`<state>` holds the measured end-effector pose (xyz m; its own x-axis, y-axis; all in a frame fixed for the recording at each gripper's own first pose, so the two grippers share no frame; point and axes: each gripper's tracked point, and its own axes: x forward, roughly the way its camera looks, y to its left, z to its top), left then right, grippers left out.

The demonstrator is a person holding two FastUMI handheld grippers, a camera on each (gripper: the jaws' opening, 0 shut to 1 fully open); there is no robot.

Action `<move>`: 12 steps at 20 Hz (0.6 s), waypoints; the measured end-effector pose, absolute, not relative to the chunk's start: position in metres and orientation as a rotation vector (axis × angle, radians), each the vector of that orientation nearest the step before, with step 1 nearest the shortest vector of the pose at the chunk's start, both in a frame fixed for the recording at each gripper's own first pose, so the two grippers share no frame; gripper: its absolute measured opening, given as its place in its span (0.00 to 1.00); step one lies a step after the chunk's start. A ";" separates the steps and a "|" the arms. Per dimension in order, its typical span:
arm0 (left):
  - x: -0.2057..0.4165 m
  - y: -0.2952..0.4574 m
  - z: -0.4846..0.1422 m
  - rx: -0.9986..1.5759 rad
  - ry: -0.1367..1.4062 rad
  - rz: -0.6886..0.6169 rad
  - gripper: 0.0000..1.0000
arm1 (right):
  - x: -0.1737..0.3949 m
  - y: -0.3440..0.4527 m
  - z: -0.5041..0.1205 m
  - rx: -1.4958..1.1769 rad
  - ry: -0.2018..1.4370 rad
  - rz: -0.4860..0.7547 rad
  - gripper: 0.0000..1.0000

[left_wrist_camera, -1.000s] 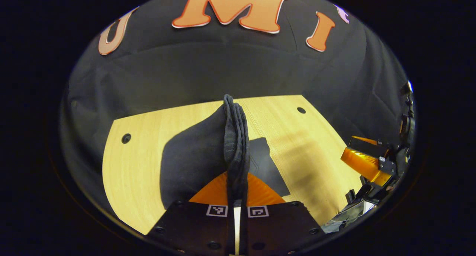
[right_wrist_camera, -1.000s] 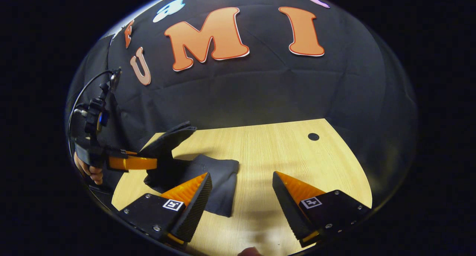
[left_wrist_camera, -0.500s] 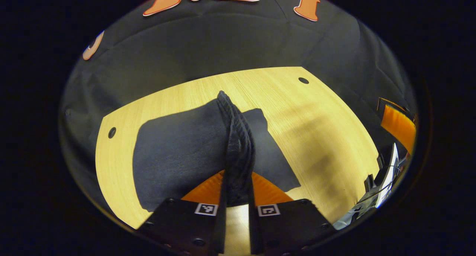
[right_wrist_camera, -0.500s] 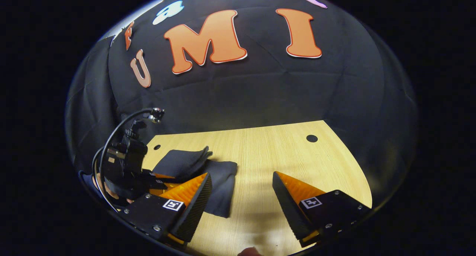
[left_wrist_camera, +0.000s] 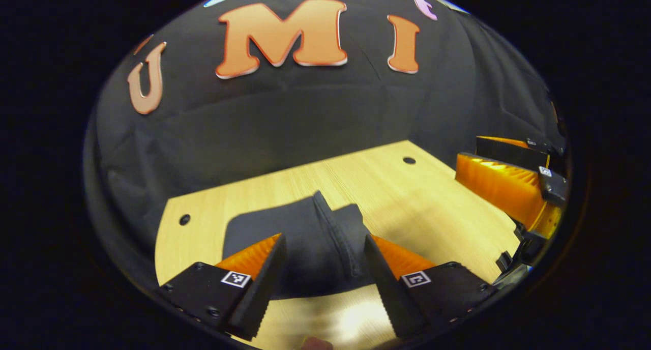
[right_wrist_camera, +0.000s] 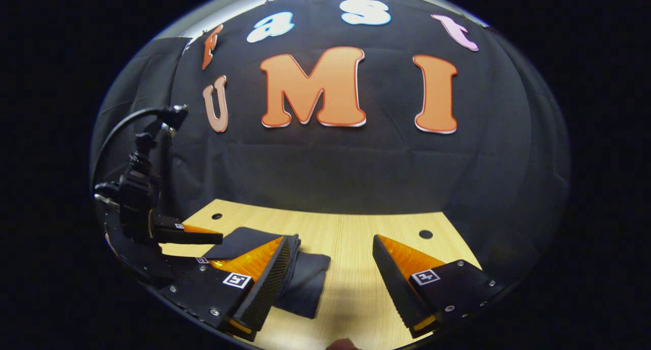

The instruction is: Grasp the waist and the cuffs of the jeans and fold them to make the two legs overlap; first hold the waist and fold one-third of the jeans toward the cuffs, then hold the cuffs and fold the remaining one-third in the same direction to finish folding.

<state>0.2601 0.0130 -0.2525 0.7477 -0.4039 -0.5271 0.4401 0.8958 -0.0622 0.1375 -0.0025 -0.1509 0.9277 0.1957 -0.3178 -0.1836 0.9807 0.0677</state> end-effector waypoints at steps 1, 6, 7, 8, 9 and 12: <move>0.260 0.025 -0.238 0.056 0.505 -0.420 0.95 | 0.137 0.003 -0.144 0.028 0.302 0.193 0.99; 0.246 0.052 -0.173 0.032 0.200 -0.258 0.96 | 0.138 0.032 -0.123 0.034 0.194 0.226 0.98; 0.241 0.053 -0.166 0.023 0.170 -0.252 0.96 | 0.135 0.038 -0.121 0.046 0.182 0.240 0.98; 0.234 0.056 -0.161 -0.001 0.156 -0.235 0.96 | 0.133 0.043 -0.119 0.058 0.167 0.250 0.98; 0.227 0.060 -0.154 -0.022 0.132 -0.220 0.96 | 0.130 0.047 -0.116 0.069 0.155 0.254 0.98; 0.217 0.094 -0.134 -0.049 -0.004 -0.158 0.96 | 0.118 0.058 -0.104 0.092 0.109 0.261 0.98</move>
<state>0.2170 0.0937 -0.1341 0.9875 -0.1577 0.0076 0.1579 0.9863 -0.0488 0.1179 0.0582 -0.1041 0.9603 0.2623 -0.0955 -0.2524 0.9620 0.1045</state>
